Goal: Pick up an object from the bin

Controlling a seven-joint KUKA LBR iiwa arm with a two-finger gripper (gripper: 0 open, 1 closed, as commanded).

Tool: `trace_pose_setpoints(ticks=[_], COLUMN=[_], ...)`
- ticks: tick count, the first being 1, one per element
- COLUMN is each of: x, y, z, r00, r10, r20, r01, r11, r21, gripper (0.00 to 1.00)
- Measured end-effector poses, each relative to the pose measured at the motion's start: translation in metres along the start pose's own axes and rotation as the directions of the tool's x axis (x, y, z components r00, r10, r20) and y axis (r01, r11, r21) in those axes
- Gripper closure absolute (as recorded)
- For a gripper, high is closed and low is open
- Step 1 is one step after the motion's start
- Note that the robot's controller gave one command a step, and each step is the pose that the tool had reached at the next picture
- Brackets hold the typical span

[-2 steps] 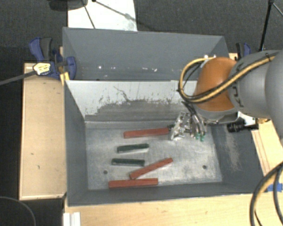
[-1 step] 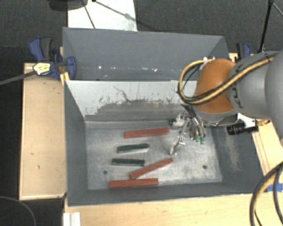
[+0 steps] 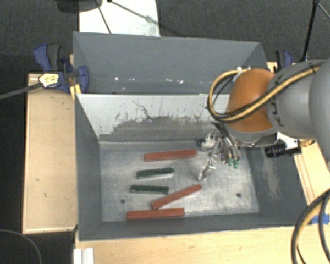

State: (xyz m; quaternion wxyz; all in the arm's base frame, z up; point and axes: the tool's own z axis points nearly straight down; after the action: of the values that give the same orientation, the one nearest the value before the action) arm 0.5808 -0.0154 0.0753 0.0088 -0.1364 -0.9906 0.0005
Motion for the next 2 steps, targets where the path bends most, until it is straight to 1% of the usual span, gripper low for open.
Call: trace_pose_setpoints(ticks=[1,2], x=[0.0176,0.0176], y=[0.0716,0.0716], z=[-0.0005,-0.0005], r00=[0.998,0.998], r10=[-0.054,-0.055], r20=[0.025,0.025], r01=[0.054,0.055], r11=[0.998,0.998], r21=[-0.007,-0.006], gripper=[1.00,1.00])
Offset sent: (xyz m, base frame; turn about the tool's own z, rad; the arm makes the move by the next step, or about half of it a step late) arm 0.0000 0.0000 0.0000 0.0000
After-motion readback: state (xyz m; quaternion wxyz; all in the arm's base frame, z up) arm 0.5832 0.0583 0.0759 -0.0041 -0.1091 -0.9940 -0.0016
